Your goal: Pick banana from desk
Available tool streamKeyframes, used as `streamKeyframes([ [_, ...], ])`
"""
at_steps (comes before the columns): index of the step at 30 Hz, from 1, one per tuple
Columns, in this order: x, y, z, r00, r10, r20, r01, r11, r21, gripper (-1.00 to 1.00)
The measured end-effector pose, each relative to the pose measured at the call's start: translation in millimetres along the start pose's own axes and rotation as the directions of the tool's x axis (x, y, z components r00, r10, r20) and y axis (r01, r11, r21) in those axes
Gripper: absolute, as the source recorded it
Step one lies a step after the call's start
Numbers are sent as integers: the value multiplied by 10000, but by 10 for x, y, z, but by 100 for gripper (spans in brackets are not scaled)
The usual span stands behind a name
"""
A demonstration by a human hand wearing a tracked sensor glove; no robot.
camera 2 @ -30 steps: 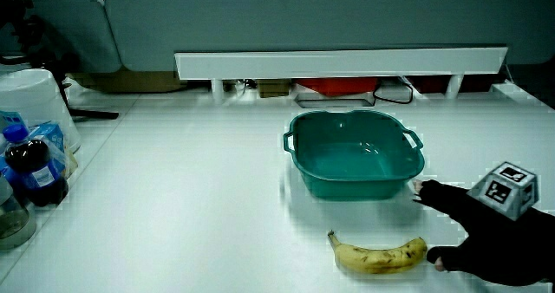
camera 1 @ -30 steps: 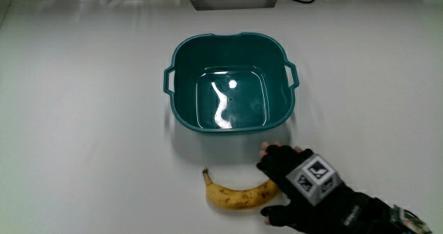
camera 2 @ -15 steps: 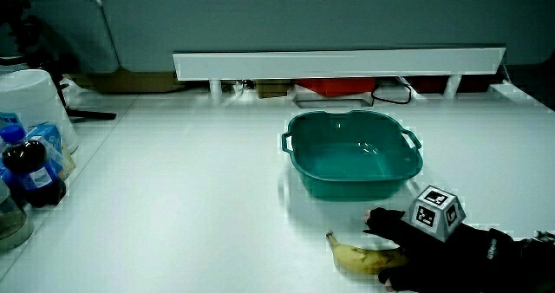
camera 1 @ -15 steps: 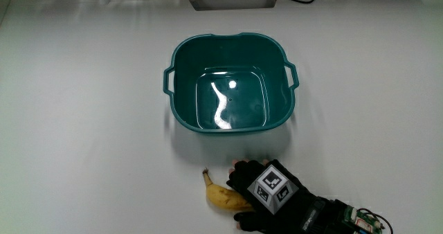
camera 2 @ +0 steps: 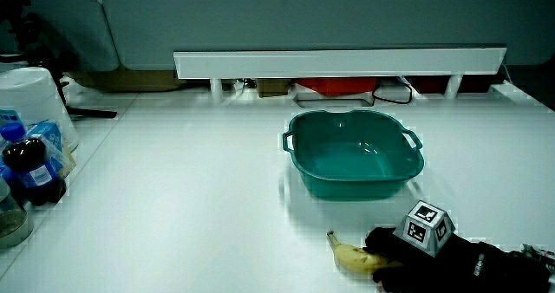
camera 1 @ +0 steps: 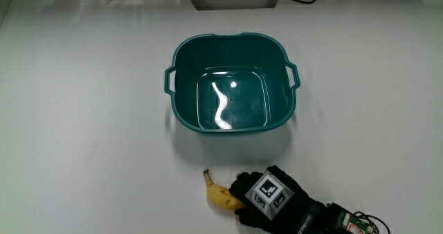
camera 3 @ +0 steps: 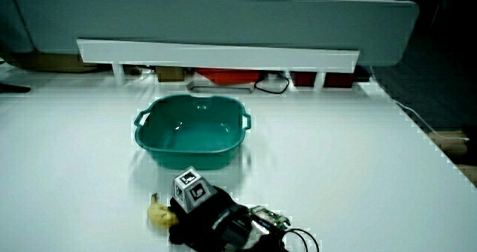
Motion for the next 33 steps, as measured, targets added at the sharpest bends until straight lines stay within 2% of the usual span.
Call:
streamKeyframes([
  [1,-4,-2,-1,9999,43,154,-47,9997,260,95],
  [2,-1,4,-3,10000,30,-95,-33,9996,-276,100],
  [6,-6,-12,-8,10000,23,-29,-24,9994,-338,100],
  [10,0,-82,160,9999,78,76,-79,10000,49,100],
  [15,80,-186,431,9996,200,-221,-190,9988,450,100],
  [19,134,-245,634,9984,237,-508,-174,9925,1211,100],
  [23,188,-304,837,9964,295,-790,-135,9804,1964,100],
  [24,203,-309,885,9947,283,-989,-91,9818,1897,100],
  [26,243,-311,956,9956,219,-906,-39,9810,1942,100],
  [28,288,-300,992,9987,55,-499,50,9783,2071,100],
  [29,306,-295,1024,9974,62,-717,94,9765,2152,100],
  [30,331,-284,1047,9976,23,-689,124,9771,2122,100],
  [32,398,-245,1075,9974,-30,-719,196,9726,2316,100],
  [33,439,-216,1078,9991,-71,-430,174,9699,2429,100],
])
